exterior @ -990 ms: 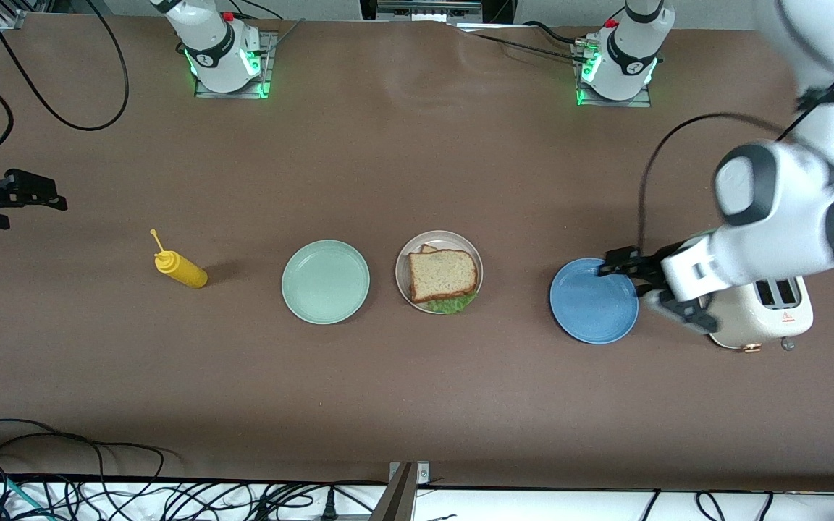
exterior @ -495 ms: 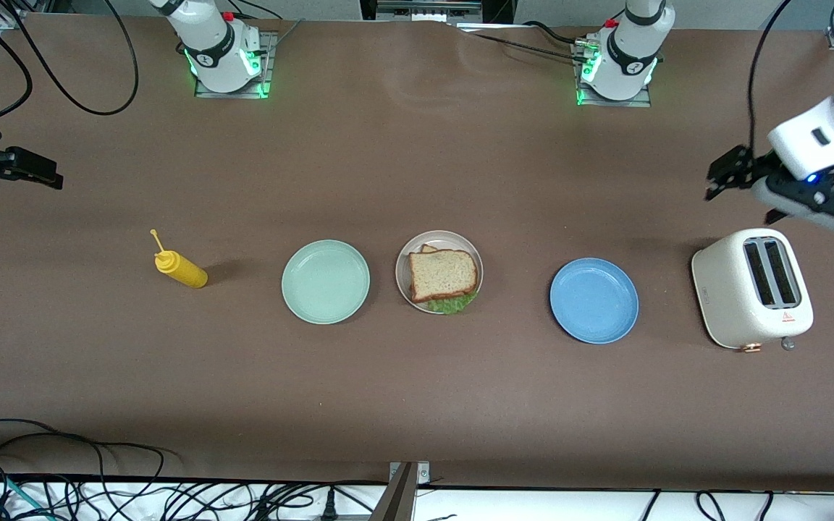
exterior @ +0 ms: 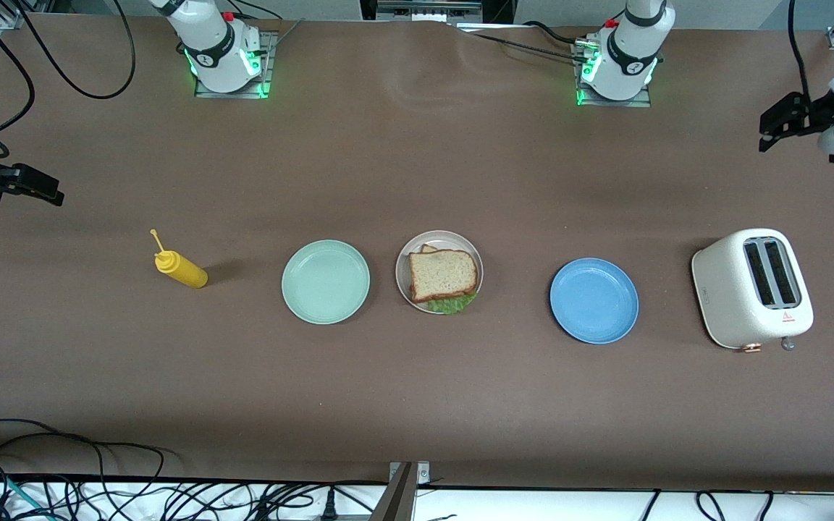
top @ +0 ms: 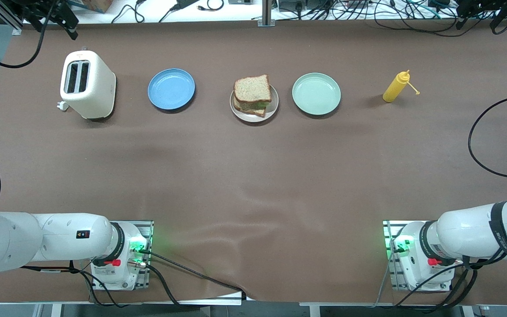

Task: Make sandwich on beige plate with both arms

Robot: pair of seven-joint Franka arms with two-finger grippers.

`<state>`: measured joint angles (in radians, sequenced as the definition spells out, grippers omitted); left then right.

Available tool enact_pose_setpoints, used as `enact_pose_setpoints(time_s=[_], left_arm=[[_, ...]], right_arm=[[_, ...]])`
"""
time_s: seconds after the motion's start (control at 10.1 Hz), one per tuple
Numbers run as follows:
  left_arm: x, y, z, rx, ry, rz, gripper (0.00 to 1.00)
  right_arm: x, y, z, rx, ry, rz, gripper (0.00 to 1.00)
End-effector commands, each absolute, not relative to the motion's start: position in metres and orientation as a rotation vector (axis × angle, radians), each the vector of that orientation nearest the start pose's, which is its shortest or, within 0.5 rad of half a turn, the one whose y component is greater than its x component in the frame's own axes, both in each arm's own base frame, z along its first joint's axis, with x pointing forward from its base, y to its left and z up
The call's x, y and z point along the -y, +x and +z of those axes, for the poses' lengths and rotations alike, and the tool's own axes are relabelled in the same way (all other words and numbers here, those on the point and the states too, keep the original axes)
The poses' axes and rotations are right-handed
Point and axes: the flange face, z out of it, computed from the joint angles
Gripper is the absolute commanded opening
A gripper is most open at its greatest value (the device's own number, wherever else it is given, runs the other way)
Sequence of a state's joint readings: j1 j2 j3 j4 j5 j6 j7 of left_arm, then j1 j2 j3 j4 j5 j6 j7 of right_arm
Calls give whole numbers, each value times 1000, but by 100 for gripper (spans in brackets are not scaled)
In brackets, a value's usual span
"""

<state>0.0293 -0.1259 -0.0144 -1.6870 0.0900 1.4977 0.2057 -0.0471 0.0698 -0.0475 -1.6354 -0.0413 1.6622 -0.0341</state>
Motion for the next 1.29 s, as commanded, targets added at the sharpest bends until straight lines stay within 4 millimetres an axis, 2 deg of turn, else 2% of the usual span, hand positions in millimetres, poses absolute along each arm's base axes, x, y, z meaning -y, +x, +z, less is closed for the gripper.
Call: enact_pose_setpoints(time_s=[0.0,0.2,0.79,1.19], left_arm=[[-23,503,640,-119,-3124,122,100],[-18,505,637,-3,-3144,135,100],[-12,509,634,-19,-3141,142,100],[-11,513,628,-24,-3139,159,100]], right_arm=[[59,572,568,-126,-3185,48,100],[55,575,561,-142,-3143,51,100],[44,570,579,-101,-3142,80,100],[42,570,579,-95,-3156,81,100]])
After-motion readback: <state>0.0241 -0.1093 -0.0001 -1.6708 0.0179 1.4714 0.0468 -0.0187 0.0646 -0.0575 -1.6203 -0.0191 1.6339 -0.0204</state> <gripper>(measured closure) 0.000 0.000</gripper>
